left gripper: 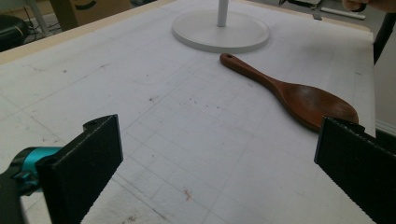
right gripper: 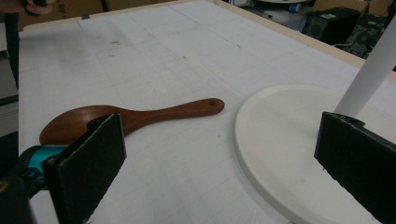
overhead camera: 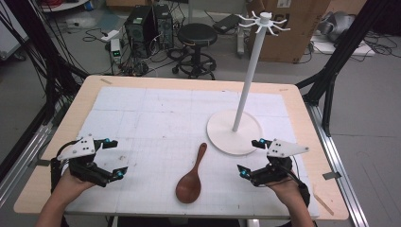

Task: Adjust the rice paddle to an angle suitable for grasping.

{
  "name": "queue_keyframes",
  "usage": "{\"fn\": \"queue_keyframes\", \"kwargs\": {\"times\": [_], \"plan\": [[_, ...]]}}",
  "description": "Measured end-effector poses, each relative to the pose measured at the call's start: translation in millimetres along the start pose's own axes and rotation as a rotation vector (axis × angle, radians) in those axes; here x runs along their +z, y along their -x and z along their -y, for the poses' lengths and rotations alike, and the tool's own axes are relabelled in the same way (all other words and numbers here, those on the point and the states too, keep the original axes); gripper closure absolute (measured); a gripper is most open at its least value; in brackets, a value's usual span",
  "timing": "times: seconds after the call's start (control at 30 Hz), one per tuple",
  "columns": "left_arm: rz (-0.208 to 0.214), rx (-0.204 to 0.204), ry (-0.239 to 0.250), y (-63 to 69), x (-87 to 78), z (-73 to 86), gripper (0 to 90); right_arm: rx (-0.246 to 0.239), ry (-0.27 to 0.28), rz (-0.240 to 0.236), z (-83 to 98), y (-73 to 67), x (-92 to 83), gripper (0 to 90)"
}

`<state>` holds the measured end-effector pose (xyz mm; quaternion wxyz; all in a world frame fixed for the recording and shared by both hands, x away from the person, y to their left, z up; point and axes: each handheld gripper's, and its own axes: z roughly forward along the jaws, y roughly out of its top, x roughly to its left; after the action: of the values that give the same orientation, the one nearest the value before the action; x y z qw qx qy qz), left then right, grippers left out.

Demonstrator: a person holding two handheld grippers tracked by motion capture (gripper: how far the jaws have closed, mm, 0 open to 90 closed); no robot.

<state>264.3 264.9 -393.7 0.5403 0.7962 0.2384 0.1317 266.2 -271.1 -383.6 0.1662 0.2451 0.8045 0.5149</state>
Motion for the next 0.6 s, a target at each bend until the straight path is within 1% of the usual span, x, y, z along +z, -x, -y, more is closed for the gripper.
{"fn": "queue_keyframes", "kwargs": {"times": [0.1, 0.17, 0.3, 0.4, 0.47, 0.6], "plan": [[-0.002, 0.002, -0.002, -1.2, 0.3, 0.2, 1.6, -0.002, -0.001, 0.006, 0.2, -0.2, -1.4, 0.9], [-0.002, -0.003, 0.003, -1.8, 0.3, 0.2, 1.7, -0.004, 0.005, 0.006, -0.1, -0.1, -2.6, 0.9], [0.000, -0.009, 0.004, -2.8, -0.2, 0.2, 1.7, -0.011, 0.000, 0.003, -0.6, -0.2, -6.3, 0.9], [0.001, -0.005, 0.003, -2.0, -0.5, 0.0, 1.7, -0.014, -0.006, -0.003, 0.0, -0.3, -7.3, 0.9], [0.002, -0.003, 0.000, -0.9, -0.4, 0.0, 1.7, -0.017, -0.019, -0.013, 0.6, -0.1, -7.7, 0.9], [0.001, 0.000, -0.002, 1.3, -0.8, -0.8, 1.7, -0.039, -0.052, -0.032, -1.8, 1.1, -7.2, 0.9]]}}
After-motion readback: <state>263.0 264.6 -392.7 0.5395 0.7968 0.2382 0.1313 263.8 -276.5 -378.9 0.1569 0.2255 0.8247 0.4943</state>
